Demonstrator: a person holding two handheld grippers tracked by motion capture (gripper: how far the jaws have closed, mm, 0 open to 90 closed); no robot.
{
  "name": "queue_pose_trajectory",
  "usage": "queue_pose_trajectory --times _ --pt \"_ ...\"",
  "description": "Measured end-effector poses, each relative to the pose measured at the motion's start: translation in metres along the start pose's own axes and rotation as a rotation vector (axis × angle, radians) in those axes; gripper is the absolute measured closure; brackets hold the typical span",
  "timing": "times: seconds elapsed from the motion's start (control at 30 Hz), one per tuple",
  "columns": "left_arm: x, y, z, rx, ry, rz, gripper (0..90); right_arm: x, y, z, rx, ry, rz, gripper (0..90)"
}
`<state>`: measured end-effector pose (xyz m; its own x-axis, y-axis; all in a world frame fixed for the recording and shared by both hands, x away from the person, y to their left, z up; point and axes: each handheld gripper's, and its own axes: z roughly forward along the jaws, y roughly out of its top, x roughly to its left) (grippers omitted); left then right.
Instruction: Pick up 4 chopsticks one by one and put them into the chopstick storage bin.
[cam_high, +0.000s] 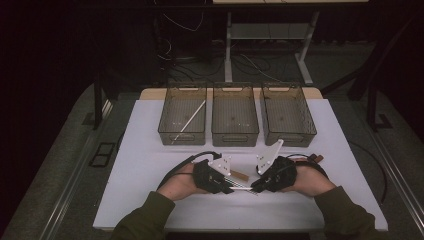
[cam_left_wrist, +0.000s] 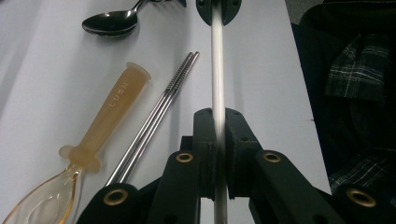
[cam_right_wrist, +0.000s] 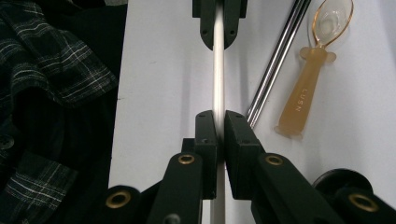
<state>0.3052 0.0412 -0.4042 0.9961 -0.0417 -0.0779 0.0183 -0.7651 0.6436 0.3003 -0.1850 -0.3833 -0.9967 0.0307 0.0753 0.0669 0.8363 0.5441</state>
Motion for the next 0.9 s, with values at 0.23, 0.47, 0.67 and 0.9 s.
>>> queue_pose_trajectory --times 0.23,0.47,0.67,0.9 --pt "0.001 0.000 -0.001 -0.005 0.008 -0.001 84.8 0.000 0.000 0.000 -0.006 -0.012 -0.016 84.3" --pt "0.004 -0.006 -0.005 -0.018 0.034 -0.033 84.9 -0.001 -0.002 -0.002 -0.061 -0.037 0.002 58.6" --pt "0.005 -0.018 -0.008 -0.020 0.038 -0.079 84.9 -0.005 -0.014 -0.011 -0.129 -0.090 0.074 41.0" --pt "0.004 -0.032 -0.015 -0.025 0.055 -0.125 84.8 -0.010 -0.034 -0.018 -0.203 -0.155 0.183 29.3"
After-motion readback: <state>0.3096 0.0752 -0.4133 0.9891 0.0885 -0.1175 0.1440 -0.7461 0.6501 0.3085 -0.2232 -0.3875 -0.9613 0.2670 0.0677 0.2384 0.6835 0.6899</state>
